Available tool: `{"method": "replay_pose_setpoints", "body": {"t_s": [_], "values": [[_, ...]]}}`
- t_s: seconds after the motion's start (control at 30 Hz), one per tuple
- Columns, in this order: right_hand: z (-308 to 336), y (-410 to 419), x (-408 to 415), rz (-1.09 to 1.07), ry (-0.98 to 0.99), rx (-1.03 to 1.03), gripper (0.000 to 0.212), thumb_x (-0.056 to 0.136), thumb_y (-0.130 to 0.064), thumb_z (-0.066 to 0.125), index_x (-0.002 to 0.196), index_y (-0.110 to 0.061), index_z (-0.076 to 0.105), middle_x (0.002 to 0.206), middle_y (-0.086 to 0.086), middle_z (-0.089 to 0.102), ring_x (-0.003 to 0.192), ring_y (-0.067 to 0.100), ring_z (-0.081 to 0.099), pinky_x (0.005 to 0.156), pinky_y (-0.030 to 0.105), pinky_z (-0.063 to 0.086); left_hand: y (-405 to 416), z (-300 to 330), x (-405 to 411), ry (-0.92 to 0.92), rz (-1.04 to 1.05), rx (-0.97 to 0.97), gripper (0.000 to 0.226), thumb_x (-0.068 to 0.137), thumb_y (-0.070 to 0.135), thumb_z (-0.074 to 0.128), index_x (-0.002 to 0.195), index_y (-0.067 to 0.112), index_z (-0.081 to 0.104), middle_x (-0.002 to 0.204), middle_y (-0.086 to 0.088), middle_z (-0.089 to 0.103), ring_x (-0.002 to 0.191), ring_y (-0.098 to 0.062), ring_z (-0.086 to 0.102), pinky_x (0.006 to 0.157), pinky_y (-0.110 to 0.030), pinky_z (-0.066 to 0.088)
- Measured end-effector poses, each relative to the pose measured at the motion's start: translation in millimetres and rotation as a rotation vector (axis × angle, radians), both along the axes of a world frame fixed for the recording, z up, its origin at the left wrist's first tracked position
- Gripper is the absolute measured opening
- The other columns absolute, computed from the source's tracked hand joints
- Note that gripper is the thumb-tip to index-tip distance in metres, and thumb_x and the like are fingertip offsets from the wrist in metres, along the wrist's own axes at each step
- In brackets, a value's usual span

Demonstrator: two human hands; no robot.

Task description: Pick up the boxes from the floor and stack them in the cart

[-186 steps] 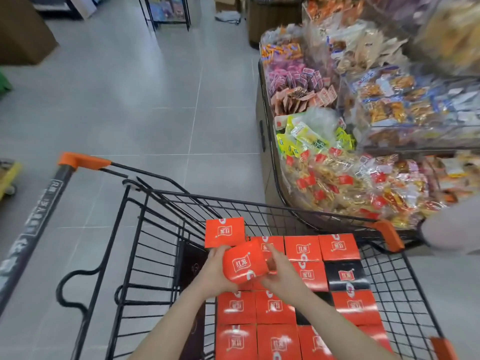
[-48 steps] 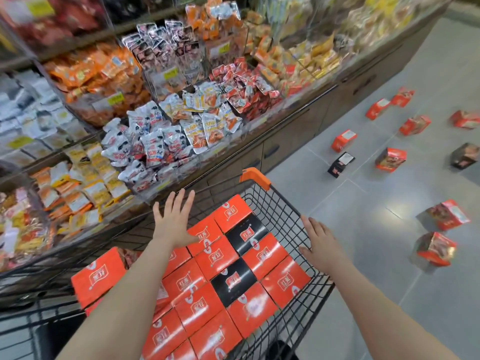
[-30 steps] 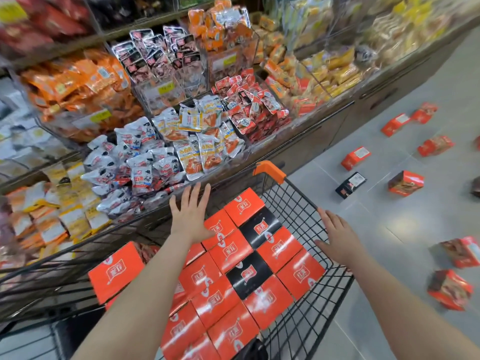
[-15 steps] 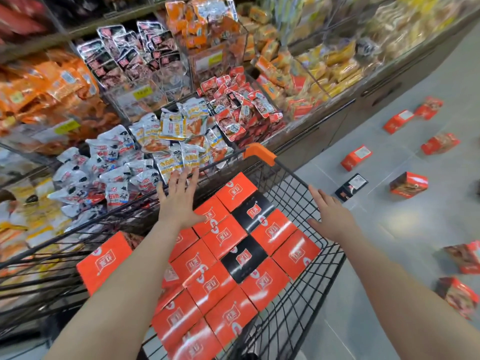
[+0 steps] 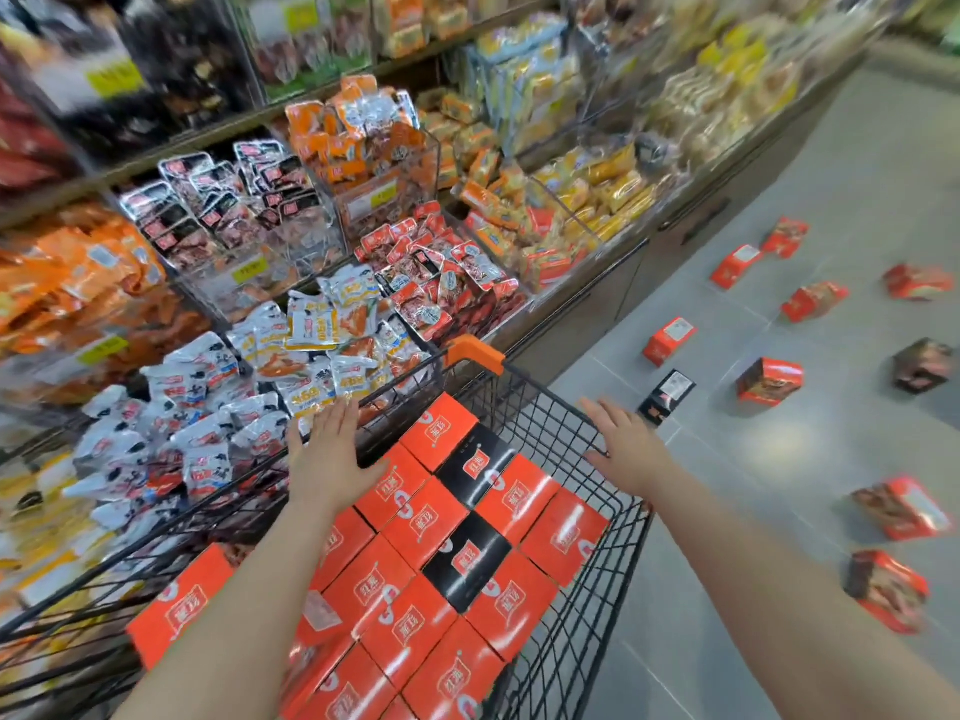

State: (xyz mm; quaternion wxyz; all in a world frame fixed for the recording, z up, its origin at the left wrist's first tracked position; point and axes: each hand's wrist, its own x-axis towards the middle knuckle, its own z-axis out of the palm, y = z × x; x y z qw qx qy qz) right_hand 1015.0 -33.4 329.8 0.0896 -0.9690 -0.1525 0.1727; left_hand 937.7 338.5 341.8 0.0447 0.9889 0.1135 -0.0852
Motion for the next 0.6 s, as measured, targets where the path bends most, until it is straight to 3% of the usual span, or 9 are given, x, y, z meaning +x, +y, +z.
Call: {"method": "replay_pose_setpoints", "body": {"t_s": [0.1,0.17,0.23,0.3,0.6], "values": [[24,-30,-12,-0.027,-0.049,0.068,0.062,0.096,-0.037,0.047,0.150,-0.023,0.021,0.155,0.005,0.023,0.138,0.028,0.028,0.113,0.040,0.026,-25,24,16,-0.046,-0.076,-0.033,0.080,0.088,0.050,0.055,0.150,0.013,0.021,0.152,-0.010,0.031,0.138,-0.026,0.034,0.113,-0.050,0.024],[39,-61,-22,-0.080,-0.074,0.078,0.058,0.096,-0.038,0.047,0.148,-0.021,0.026,0.153,0.004,0.028,0.137,0.026,0.030,0.111,0.036,0.027,-57,41,33,-0.077,-0.130,-0.103,0.071,0.088,0.043,0.058,0.146,0.010,0.031,0.141,-0.013,0.047,0.125,-0.030,0.048,0.102,-0.047,0.042],[49,-97,-34,-0.148,-0.088,0.068,0.059,0.095,-0.035,0.049,0.148,-0.021,0.027,0.153,0.003,0.028,0.136,0.025,0.031,0.109,0.033,0.027,-99,53,49,-0.093,-0.192,-0.146,0.066,0.088,0.040,0.058,0.144,0.013,0.035,0.137,-0.011,0.051,0.118,-0.029,0.053,0.090,-0.044,0.050],[57,-137,-48,-0.234,-0.083,0.075,0.059,0.094,-0.033,0.051,0.147,-0.022,0.027,0.153,0.005,0.028,0.135,0.026,0.033,0.108,0.032,0.027,-150,61,61,-0.095,-0.275,-0.213,0.061,0.089,0.038,0.057,0.142,0.015,0.037,0.138,-0.008,0.050,0.120,-0.028,0.052,0.088,-0.042,0.051],[63,-372,-123,-0.601,-0.026,0.111,0.060,0.093,-0.036,0.053,0.146,-0.018,0.031,0.150,0.004,0.032,0.136,0.023,0.034,0.108,0.029,0.028,-444,64,83,-0.009,-0.577,-0.363,0.065,0.084,0.046,0.055,0.139,0.014,0.043,0.139,-0.007,0.048,0.130,-0.024,0.045,0.105,-0.037,0.038]]}}
